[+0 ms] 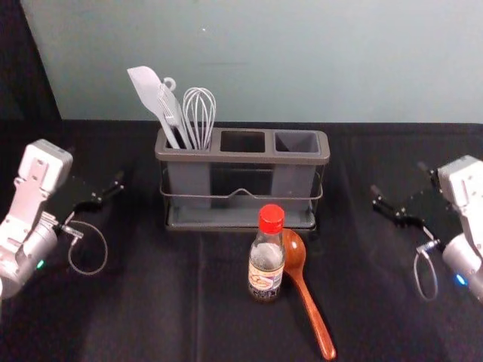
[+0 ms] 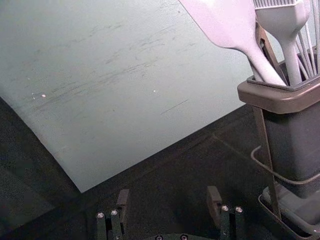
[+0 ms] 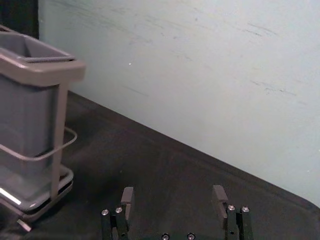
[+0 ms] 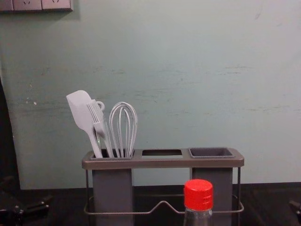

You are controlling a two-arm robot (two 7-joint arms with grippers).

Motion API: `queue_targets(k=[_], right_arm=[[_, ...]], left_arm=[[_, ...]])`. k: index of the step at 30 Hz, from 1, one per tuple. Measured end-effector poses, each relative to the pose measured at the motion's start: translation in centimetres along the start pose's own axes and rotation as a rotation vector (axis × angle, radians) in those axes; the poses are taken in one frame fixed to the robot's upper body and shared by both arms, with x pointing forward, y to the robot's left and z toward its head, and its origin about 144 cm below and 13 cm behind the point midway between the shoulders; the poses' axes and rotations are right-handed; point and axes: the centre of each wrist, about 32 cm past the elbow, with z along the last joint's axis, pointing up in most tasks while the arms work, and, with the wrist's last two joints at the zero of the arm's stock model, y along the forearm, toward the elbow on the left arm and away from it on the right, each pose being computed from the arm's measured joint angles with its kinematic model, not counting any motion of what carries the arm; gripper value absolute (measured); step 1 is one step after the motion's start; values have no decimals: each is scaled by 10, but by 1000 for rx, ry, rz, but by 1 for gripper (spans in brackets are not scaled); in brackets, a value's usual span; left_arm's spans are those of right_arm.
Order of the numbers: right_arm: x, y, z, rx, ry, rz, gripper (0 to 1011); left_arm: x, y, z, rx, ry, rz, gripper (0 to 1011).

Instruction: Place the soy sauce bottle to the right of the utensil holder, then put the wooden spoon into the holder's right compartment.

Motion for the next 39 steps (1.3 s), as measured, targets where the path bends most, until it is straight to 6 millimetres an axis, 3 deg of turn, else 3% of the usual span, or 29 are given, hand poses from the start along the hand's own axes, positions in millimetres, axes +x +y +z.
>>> queue_targets(k=[13,29,39], right_arm=[[-10,-43,-1,16,33,44,1000],[-58,-93,17,87,162,137,1000],[-80,-104,32,156,234,223,1000]], left_arm=[[0,0,0,0,0,0,1000],[0,0,0,0,0,0,1000],[0,0,0,0,0,0,1000]])
